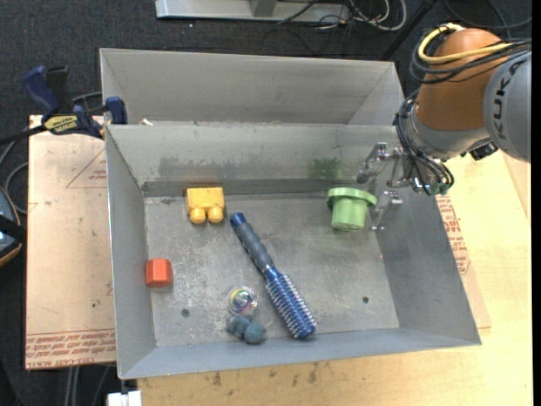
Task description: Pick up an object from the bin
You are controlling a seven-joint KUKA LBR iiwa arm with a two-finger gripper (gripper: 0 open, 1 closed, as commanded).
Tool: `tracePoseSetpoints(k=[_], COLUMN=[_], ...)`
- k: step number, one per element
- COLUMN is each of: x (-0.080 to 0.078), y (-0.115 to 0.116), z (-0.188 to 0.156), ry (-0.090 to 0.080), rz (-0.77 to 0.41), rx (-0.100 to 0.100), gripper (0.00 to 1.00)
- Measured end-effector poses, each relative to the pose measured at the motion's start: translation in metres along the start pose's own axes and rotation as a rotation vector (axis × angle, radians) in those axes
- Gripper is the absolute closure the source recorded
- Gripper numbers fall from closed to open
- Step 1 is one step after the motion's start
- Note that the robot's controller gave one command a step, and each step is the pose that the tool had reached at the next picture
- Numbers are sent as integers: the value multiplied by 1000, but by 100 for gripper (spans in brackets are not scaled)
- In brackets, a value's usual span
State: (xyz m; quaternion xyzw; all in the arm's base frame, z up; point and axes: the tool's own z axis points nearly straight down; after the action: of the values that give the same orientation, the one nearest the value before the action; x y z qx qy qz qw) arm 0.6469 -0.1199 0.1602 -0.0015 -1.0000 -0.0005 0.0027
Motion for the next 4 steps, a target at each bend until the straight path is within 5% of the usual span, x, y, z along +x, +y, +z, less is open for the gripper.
tracePoseSetpoints(k=[1, 2, 3, 4], x=[-4, -5, -6, 17], y=[-2, -2, 8, 55], z=[83, 81, -81, -22], ry=[-18, -19, -18, 0], rz=[-106, -108, -74, -77], rx=[3, 4, 3, -3], gripper=[0, 100, 100, 100])
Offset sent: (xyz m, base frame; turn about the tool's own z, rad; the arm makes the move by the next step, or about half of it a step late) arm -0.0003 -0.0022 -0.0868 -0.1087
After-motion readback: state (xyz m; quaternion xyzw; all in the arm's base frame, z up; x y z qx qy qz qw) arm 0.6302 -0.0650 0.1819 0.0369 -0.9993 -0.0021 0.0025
